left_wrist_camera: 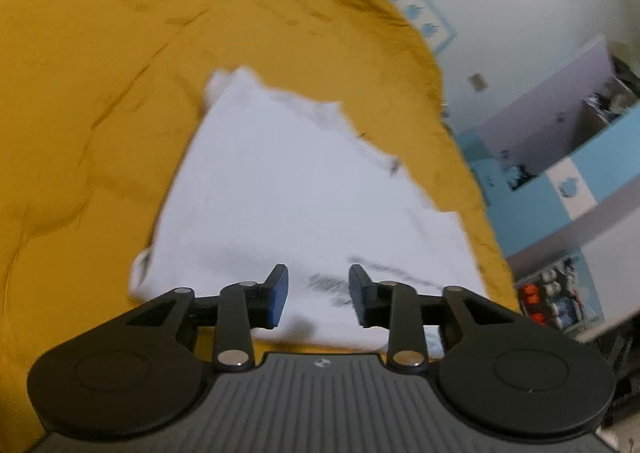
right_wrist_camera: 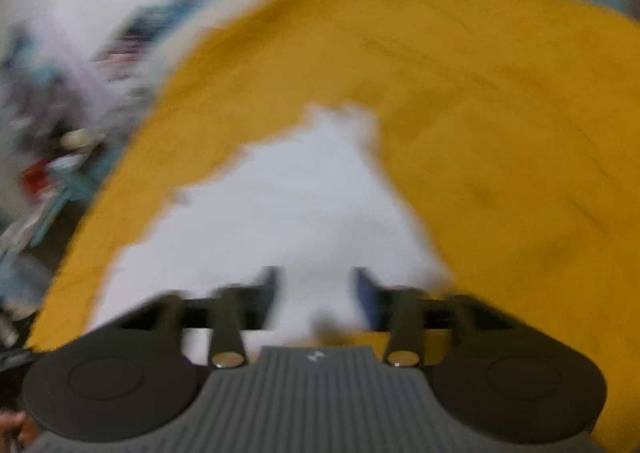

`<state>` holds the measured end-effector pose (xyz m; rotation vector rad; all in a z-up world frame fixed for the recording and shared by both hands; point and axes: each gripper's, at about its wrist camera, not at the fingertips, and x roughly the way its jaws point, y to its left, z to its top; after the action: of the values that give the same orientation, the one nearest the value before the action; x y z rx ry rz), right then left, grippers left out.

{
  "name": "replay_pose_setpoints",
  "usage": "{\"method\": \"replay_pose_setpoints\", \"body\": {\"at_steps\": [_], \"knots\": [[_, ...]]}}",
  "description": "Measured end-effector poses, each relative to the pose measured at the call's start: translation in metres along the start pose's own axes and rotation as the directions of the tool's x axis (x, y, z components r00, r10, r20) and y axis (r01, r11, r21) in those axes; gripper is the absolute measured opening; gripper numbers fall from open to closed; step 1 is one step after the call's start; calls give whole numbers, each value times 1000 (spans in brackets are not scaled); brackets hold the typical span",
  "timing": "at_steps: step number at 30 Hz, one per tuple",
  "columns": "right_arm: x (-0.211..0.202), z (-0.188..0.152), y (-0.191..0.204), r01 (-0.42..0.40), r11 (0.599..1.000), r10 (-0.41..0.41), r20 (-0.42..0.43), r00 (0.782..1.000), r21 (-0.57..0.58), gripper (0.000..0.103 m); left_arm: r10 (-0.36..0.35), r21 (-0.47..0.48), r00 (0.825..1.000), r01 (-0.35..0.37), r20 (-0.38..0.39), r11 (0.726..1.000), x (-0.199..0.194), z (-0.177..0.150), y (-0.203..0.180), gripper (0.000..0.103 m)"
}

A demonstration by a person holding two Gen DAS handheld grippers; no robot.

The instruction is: Fold small clothes

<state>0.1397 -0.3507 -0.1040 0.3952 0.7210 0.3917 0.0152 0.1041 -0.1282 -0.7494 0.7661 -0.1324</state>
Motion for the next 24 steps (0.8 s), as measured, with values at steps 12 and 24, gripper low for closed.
{"method": "replay_pose_setpoints", "body": {"at_steps": [12, 24], "knots": [[231, 64, 128, -62, 997, 61, -18, 998, -40, 55, 91, 90, 995, -87, -37, 992, 40, 9, 3, 58], [348, 63, 139, 75, 993, -84, -94, 992, -88, 58, 46, 101, 998, -41, -43, 994, 49, 8, 13, 66]]}}
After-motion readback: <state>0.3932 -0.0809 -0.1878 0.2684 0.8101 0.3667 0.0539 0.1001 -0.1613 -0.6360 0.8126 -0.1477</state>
